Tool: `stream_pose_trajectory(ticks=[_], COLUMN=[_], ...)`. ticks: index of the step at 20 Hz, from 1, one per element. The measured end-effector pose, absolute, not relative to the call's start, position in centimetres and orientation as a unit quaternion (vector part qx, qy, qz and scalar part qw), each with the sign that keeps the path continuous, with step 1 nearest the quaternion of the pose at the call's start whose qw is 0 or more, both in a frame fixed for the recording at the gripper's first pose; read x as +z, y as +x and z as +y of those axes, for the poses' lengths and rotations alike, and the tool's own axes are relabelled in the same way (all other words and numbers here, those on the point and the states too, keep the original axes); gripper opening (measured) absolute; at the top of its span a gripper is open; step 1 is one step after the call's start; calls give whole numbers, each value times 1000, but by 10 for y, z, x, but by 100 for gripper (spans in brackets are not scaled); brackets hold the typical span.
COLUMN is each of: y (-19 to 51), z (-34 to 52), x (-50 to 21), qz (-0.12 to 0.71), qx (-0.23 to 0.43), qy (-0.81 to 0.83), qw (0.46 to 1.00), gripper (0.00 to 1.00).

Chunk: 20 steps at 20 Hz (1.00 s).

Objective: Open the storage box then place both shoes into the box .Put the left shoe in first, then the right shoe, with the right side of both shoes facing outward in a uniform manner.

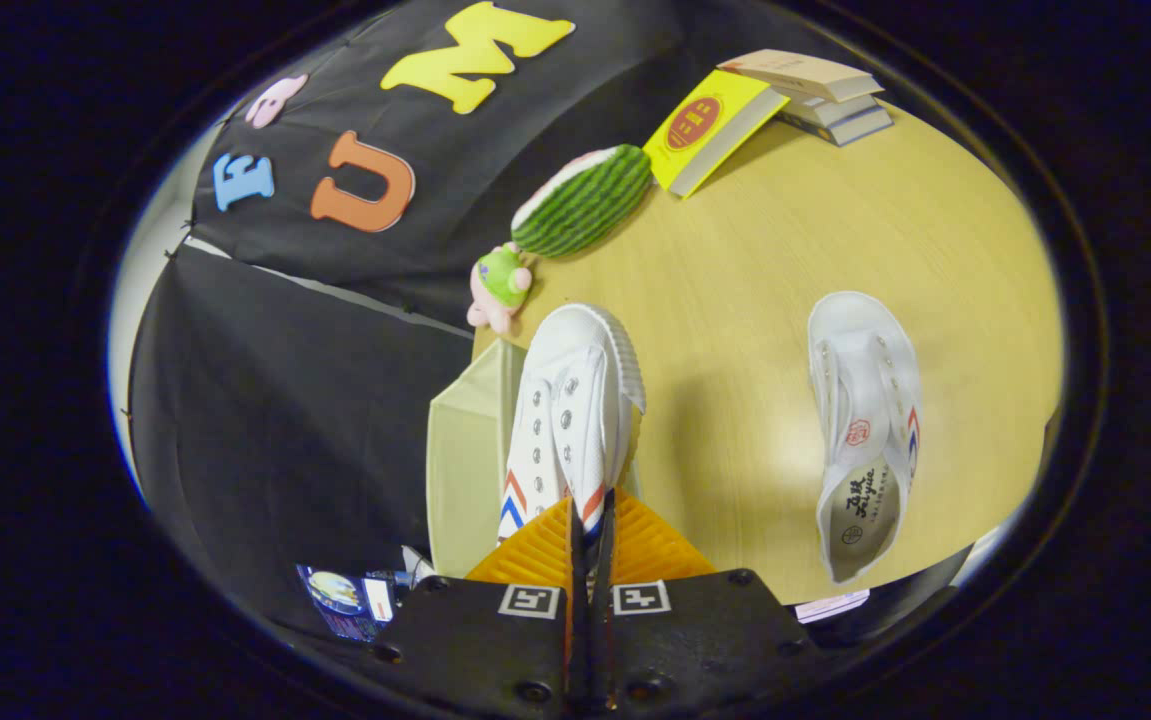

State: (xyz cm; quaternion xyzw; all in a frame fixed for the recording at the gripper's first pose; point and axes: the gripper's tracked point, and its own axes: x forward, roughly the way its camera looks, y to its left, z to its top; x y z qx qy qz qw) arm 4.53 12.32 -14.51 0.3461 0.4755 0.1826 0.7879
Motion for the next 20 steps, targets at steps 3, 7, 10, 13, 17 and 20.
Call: stream_pose_trajectory(ticks=[3, 7, 10, 13, 17, 20], y=[29, 10, 9, 17, 29, 31], z=[145, 202, 252, 301, 327, 332], x=[-103, -61, -58, -77, -124, -155], qz=[453, 452, 461, 491, 533, 566], qx=[203, 242, 242, 238, 211, 195], qy=[346, 343, 325, 315, 299, 287], qw=[796, 787, 789, 777, 763, 747], gripper=[6, 6, 6, 6, 6, 6])
